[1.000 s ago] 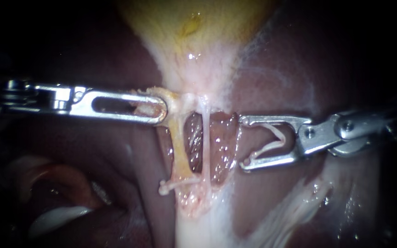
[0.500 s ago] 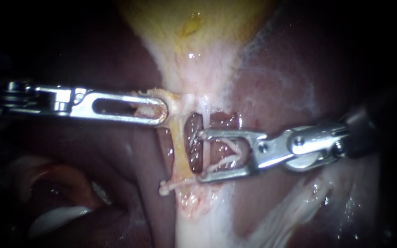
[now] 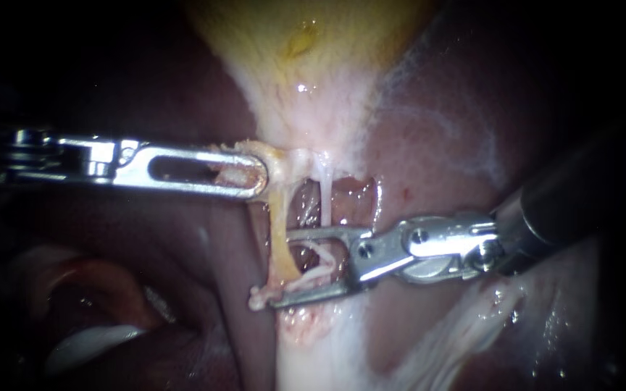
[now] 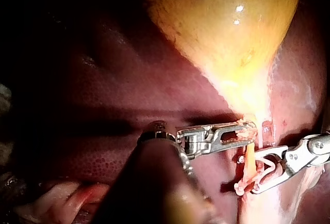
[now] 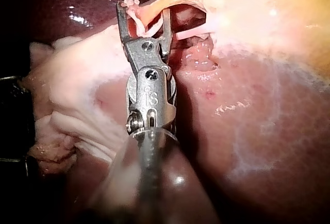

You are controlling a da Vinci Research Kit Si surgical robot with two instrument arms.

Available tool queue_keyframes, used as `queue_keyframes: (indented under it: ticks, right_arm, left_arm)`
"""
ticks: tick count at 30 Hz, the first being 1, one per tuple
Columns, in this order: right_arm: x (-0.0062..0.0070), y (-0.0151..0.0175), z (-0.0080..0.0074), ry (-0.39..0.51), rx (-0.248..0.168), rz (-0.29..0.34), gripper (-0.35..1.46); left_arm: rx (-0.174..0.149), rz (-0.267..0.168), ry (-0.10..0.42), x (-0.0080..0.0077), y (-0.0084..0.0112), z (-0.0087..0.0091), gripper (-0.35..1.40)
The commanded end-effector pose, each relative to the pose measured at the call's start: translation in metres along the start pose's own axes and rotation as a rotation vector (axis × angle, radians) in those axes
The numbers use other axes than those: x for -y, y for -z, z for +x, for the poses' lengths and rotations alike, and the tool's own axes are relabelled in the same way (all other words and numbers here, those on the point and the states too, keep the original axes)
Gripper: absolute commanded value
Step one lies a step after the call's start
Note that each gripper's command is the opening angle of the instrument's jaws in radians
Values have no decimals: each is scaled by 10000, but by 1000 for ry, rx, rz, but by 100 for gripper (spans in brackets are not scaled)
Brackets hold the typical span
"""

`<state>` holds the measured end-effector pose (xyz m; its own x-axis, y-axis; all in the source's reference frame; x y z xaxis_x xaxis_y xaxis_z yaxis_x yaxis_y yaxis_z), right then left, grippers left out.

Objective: Clipping second clip left tube

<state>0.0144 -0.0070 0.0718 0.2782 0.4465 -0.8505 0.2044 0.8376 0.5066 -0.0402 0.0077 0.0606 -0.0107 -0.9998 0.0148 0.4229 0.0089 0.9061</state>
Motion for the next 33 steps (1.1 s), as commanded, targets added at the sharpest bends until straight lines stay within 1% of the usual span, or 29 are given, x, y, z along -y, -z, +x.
queue_keyframes:
  ticks: [1,8,10,13,14,15,17,19,21,22,23,25,28,29,33]
  right_arm:
    - [-1,-3,0,-3,-2,4,46]
    - [-3,-22,-7,-37,-23,17,45]
    - [-3,-23,-8,-55,-35,28,44]
    - [-2,-21,-8,-84,-38,31,41]
    - [-2,-20,-9,-108,-38,32,37]
    - [-1,-19,-9,-137,-38,33,31]
    - [-1,-16,-10,-190,-38,34,14]
    - [-1,-13,-10,-209,-38,37,-10]
    - [-1,-11,-10,-256,-37,39,-35]
    - [-2,-10,-10,-280,-38,35,-35]
    - [-3,-10,-10,-293,-42,21,-35]
    - [-3,-9,-11,-310,-40,14,-35]
    - [-2,-11,-15,-308,0,11,-35]
    - [-1,-12,-16,-307,7,13,-35]
    - [-1,-12,-19,-305,9,19,-35]
  left_arm:
    - [-1,1,0,0,-1,0,-35]
    - [0,0,0,0,-2,0,-35]
    - [0,0,0,0,-2,0,-35]
    - [0,0,0,0,-2,0,-35]
    - [0,0,0,0,-2,0,-35]
    - [0,0,0,0,-2,0,-35]
    - [0,0,0,0,-2,0,-35]
    - [0,0,0,0,-2,0,-35]
    - [0,0,0,0,-2,0,-35]
    - [0,0,0,0,-2,0,-35]
    - [0,0,0,0,-2,0,-35]
    - [0,0,0,0,-2,0,-35]
    - [0,0,0,0,-3,0,-35]
    - [0,0,0,0,-2,0,-35]
    - [-1,1,0,-1,-2,-1,-35]
